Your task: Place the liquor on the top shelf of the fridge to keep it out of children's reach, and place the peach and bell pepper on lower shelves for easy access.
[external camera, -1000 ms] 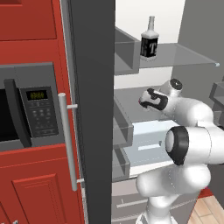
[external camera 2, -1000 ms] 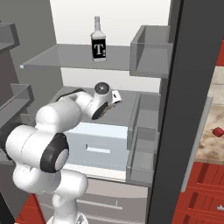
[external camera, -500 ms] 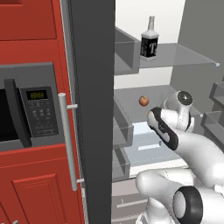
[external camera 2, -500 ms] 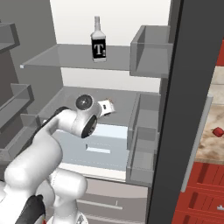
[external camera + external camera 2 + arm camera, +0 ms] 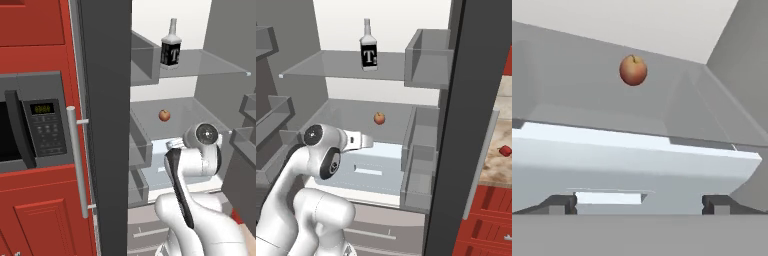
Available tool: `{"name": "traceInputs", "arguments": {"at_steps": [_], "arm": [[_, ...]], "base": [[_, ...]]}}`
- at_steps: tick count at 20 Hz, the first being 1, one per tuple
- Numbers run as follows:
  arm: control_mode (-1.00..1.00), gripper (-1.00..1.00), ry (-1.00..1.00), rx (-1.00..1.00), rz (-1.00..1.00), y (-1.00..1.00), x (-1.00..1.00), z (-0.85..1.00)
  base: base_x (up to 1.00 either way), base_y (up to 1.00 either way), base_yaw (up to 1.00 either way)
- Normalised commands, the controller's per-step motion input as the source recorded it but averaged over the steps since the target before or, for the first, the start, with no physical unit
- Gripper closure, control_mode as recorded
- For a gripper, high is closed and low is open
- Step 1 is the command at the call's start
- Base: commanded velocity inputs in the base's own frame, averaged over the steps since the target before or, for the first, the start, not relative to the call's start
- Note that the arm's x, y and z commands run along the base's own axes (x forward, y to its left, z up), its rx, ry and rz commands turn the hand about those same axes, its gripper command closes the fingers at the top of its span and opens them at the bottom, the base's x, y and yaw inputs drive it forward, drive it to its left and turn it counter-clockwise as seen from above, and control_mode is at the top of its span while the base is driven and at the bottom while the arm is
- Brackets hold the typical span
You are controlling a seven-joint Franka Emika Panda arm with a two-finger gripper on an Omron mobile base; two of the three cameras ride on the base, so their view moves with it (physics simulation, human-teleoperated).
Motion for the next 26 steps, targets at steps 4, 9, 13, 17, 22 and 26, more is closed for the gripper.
{"name": "traceInputs", "arguments": {"at_steps": [4, 9, 13, 17, 22, 26], "arm": [[-1.0, -1.0, 0.04, 0.23, 0.0, 0.03, -0.44, 0.85], [-1.0, -1.0, 0.05, 0.23, 0.02, 0.09, -0.42, 0.62], [-1.0, -1.0, 0.06, 0.11, 0.04, 0.17, -0.55, 0.03], [-1.0, -1.0, 0.09, 0.0, 0.0, 0.23, -0.54, 0.0], [-1.0, -1.0, 0.03, -0.01, 0.0, 0.07, -0.47, 0.0], [-1.0, -1.0, 0.0, -0.01, 0.0, 0.0, -0.26, 0.0]], "base": [[0.0, 0.0, 0.0], [0.0, 0.0, 0.0], [0.0, 0.0, 0.0], [0.0, 0.0, 0.0], [0.0, 0.0, 0.0], [0.0, 0.0, 0.0]]}}
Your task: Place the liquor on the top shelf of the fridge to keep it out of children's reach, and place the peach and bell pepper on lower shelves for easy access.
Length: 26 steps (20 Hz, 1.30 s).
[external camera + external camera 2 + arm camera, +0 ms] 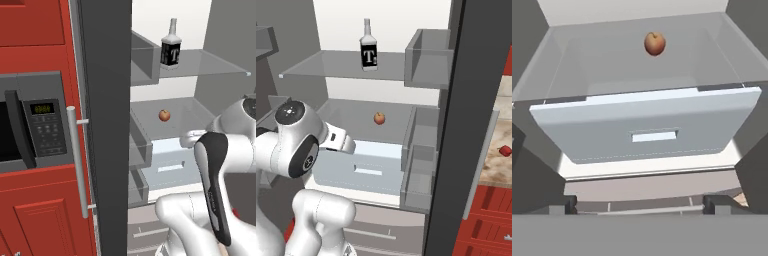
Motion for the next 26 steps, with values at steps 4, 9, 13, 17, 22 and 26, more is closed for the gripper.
{"name": "traceInputs", "arguments": {"at_steps": [4, 9, 13, 17, 22, 26], "arm": [[-1.0, -1.0, 0.0, -0.04, 0.0, 0.0, -0.28, 0.03], [1.0, -1.0, 0.0, -0.05, 0.0, 0.0, -0.3, 0.05], [1.0, -1.0, 0.0, 0.0, 0.0, 0.0, 0.0, 0.0], [1.0, -1.0, 0.0, 0.0, 0.0, 0.0, 0.0, 0.0], [1.0, -1.0, 0.0, 0.0, 0.0, 0.0, 0.0, 0.0], [1.0, -1.0, 0.0, 0.0, 0.0, 0.0, 0.0, 0.0]], "base": [[0.0, 0.0, 0.0], [-0.12, 0.0, 0.0], [-0.79, -0.12, 0.0], [-1.0, -0.36, -0.03], [-0.79, -0.76, -0.38], [-0.13, -0.81, -0.58]]}}
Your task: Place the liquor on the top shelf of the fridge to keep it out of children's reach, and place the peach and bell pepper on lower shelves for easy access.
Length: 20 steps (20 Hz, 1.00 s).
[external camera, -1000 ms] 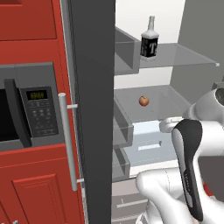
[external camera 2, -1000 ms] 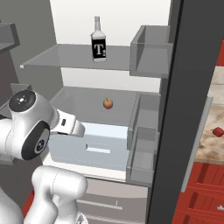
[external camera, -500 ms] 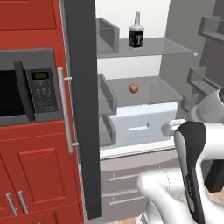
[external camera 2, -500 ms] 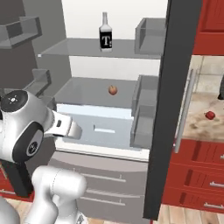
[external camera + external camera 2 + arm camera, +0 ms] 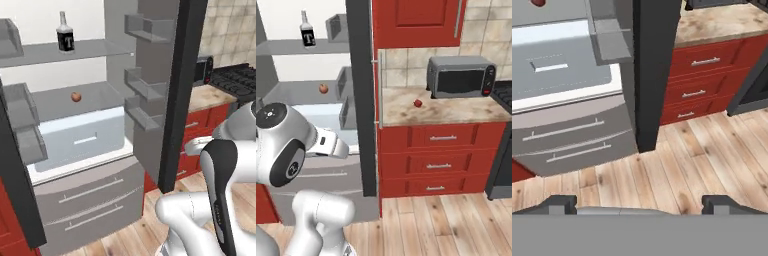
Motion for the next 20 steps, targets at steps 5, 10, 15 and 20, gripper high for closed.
{"name": "traceInputs", "arguments": {"at_steps": [5, 10, 15, 20], "arm": [[1.0, -1.0, 0.0, 0.0, 0.0, 0.0, 0.0, 0.0], [1.0, -1.0, 0.0, 0.0, 0.0, 0.0, 0.0, 0.0], [1.0, -1.0, 0.0, 0.0, 0.0, 0.0, 0.0, 0.0], [1.0, -1.0, 0.0, 0.0, 0.0, 0.0, 0.0, 0.0]], "base": [[0.0, -0.84, -0.62], [0.19, -0.61, -0.43], [0.51, -0.47, 0.02], [0.76, -0.51, 0.37]]}}
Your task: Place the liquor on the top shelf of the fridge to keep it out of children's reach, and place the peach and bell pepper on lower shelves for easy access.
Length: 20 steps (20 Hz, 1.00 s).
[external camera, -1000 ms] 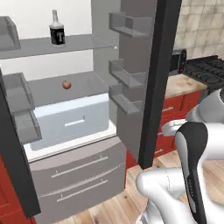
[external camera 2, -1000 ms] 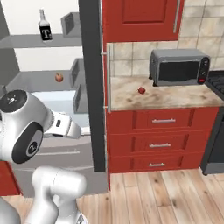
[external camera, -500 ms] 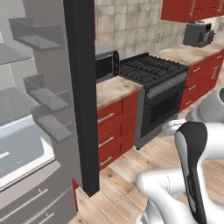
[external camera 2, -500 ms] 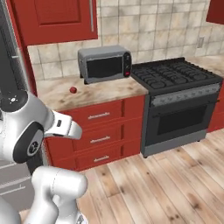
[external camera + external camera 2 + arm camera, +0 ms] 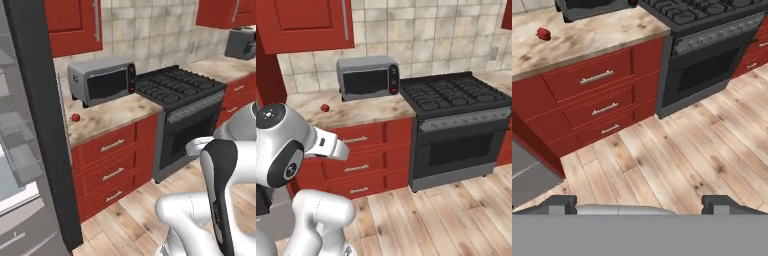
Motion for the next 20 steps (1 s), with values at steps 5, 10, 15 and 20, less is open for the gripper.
{"name": "traceInputs", "arguments": {"at_steps": [5, 10, 15, 20], "arm": [[1.0, -1.0, 0.0, 0.0, 0.0, 0.0, 0.0, 0.0], [1.0, -1.0, 0.0, 0.0, 0.0, 0.0, 0.0, 0.0], [1.0, -1.0, 0.0, 0.0, 0.0, 0.0, 0.0, 0.0], [1.0, -1.0, 0.0, 0.0, 0.0, 0.0, 0.0, 0.0]], "base": [[0.89, -0.36, 0.51], [0.89, -0.04, 0.58], [0.97, 0.0, 0.58], [0.93, -0.22, 0.43]]}}
